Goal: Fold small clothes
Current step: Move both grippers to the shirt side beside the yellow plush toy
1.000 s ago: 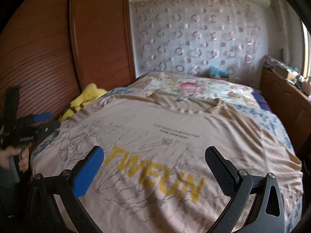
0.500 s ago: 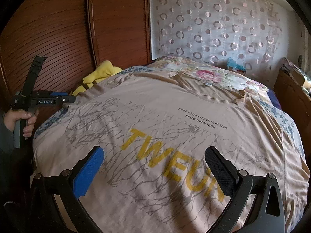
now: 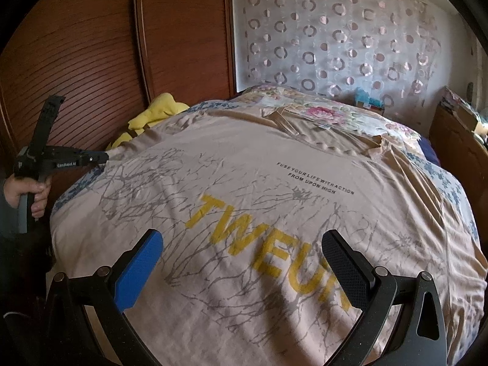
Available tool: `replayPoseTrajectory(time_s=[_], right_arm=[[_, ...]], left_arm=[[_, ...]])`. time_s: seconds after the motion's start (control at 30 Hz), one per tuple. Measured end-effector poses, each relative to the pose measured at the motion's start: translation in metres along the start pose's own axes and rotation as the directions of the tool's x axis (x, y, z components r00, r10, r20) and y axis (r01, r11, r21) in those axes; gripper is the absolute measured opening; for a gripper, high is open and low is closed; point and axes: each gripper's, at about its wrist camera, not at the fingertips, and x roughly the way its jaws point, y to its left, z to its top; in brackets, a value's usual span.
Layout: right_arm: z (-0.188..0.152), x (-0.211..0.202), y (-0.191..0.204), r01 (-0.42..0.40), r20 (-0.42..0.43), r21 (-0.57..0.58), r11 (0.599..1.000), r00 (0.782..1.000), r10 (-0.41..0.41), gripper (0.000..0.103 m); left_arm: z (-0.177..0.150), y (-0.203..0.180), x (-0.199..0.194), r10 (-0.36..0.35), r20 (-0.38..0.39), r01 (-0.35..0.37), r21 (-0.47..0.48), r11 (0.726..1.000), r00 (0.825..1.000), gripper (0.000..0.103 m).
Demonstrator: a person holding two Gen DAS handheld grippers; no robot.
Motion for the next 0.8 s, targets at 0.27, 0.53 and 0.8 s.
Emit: replayPoseTrajectory(time_s=[0.27,0.53,0.8], right_arm=[[-0.001,-0.007,-0.006,-0.001,0.016,0.008,1.000,1.000,0.001,0.103],[-0.011,-0.022,-0.010,0.018,0.051,0.036,0.999,0.999,-0.020,0.103],[-0.019,-0.020,-0.004,0.022,0.063,0.045,0.999,0.998,-0.024,0.103]], left_arm=[[0.057,-0.050,-0.011,-0.122,0.114,0.113,0.080,0.990,0.986,0.004],[0.065,-0.112,-0.011,-0.223,0.078,0.205,0.190,0.960,0.972,0.004],[0.045,-0.095,-0.040,-0.182,0.146,0.161,0.142,0.977,0.972,0.048]])
